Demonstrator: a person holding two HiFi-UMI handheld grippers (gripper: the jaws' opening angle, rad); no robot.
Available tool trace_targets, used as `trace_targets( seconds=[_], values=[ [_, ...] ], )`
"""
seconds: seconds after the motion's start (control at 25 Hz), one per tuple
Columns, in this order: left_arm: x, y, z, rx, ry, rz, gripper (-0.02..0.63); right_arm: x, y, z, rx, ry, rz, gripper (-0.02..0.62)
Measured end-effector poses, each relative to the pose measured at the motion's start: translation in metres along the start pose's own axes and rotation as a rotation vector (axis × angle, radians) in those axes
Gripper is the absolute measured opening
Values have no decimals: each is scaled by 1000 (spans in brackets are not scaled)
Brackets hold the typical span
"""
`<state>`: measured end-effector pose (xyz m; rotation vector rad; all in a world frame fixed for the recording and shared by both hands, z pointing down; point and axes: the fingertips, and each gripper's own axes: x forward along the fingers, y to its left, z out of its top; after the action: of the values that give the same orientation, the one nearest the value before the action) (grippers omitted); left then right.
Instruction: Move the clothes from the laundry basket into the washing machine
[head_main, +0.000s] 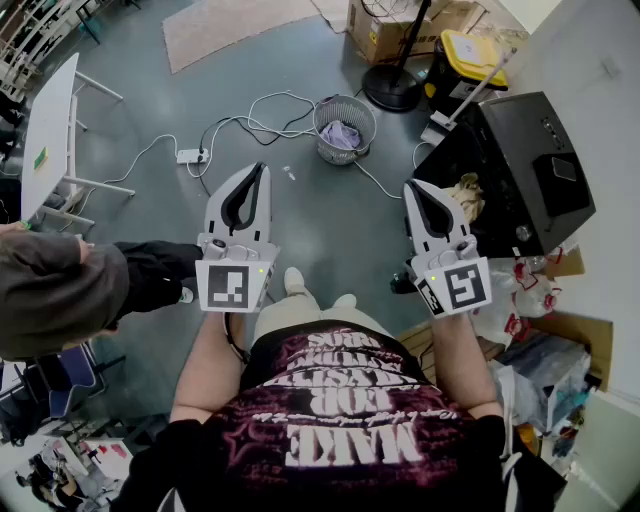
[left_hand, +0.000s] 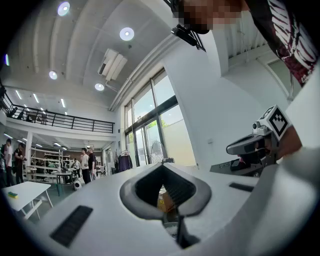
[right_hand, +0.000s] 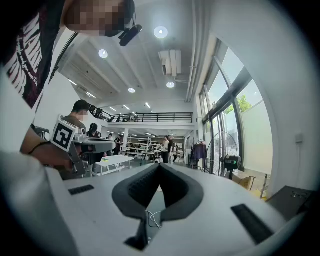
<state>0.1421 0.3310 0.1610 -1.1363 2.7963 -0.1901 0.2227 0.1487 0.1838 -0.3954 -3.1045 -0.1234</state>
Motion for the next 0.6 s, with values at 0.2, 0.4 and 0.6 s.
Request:
trace_targets(
  seconds=[0.2, 0.4, 0.6],
  values=[
    [5, 8, -10, 4, 20, -43, -2, 20, 1, 2, 7, -10, -16, 2],
    [15, 24, -13, 14, 8, -89, -2, 36, -2, 7, 44, -29, -71, 3],
    [24, 53, -12, 9, -12, -100, -2, 52, 10, 7, 41, -19, -91, 3]
  ],
)
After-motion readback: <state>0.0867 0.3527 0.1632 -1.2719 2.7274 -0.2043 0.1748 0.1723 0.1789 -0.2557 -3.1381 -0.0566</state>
